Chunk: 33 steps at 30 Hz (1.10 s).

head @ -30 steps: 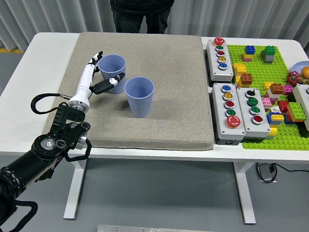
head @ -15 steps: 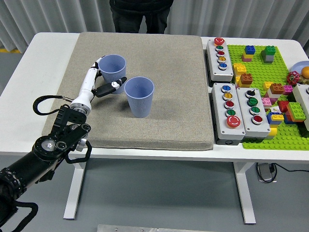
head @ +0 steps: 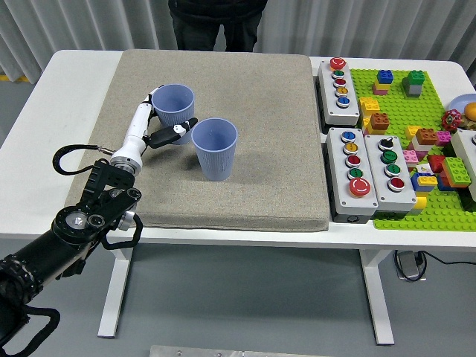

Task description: Pick cup pour cup place

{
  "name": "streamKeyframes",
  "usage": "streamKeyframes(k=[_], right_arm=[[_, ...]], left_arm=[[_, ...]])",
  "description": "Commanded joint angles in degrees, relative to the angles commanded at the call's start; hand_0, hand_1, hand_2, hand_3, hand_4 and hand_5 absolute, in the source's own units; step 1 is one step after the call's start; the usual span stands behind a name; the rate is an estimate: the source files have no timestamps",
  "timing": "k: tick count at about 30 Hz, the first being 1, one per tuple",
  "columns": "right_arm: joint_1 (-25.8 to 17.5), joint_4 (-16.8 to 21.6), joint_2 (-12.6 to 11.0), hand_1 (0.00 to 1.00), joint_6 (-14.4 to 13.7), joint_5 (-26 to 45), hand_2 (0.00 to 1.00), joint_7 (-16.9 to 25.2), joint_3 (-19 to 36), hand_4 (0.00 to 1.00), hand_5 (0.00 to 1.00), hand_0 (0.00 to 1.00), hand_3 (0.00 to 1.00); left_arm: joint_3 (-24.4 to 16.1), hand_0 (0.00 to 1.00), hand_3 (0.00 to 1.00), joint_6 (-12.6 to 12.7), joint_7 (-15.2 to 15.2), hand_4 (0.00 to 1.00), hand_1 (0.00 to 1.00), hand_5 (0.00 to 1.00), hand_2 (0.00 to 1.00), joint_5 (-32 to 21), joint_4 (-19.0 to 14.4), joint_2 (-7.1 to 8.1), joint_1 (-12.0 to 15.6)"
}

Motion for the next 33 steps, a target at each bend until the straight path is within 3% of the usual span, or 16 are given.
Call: streamKeyframes(k=[14, 15, 20, 21, 26, 27, 33], right_arm=[[0.22, 0.01, 0.00, 0.608, -0.02, 0.11, 0.553, -0.10, -0.09, 0.002, 0.166, 0.668, 0.545], [0.22, 0.01, 0.00, 0.608, -0.01, 0.09, 0.553, -0.10, -0.08, 0.002, 0.167, 0.667, 0.545], [0.27, -0.01, -0.05, 0.608, 0.09, -0.03, 0.553, -0.04, 0.03, 0.002, 0.167, 0.667, 0.545], [0.28, -0.01, -0.05, 0.608, 0.10, -0.06, 0.552, -0.04, 0.04, 0.002, 0.168, 0.668, 0.545], [0.35, -0.03, -0.09, 0.608, 0.13, 0.15, 0.552, 0.09, -0.02, 0.002, 0.168, 0.668, 0.545], [0.36, -0.04, -0.10, 0.609, 0.15, 0.17, 0.552, 0.12, -0.05, 0.002, 0.166, 0.667, 0.545], [0.39, -0.04, -0.10, 0.608, 0.24, 0.03, 0.553, 0.08, -0.01, 0.002, 0.166, 0.667, 0.545]], left_arm=[[1.00, 0.843, 0.998, 0.20, -0.42, 0.966, 0.859, 0.437, 0.992, -1.75, 1.42, -0.77, -0.82], [1.00, 0.788, 0.993, 0.25, -0.43, 0.965, 0.806, 0.433, 0.961, -1.75, 1.41, -0.78, -0.84], [2.64, 0.788, 0.993, 0.87, -0.58, 0.965, 0.806, 0.433, 0.961, -3.74, 1.08, -0.45, -1.64], [2.73, 0.708, 0.896, 0.90, -0.57, 0.962, 0.741, 0.426, 0.906, -3.81, 1.09, -0.42, -1.71], [3.04, 0.708, 0.896, 1.66, -0.78, 0.962, 0.741, 0.426, 0.906, -4.46, 1.08, -0.39, -2.00], [3.06, 0.594, 0.794, 1.91, -0.91, 0.939, 0.674, 0.386, 0.807, -4.64, 1.06, -0.44, -2.00], [3.27, 0.577, 0.759, 1.99, -0.97, 0.942, 0.646, 0.392, 0.775, -4.60, 1.32, -0.60, -1.87]])
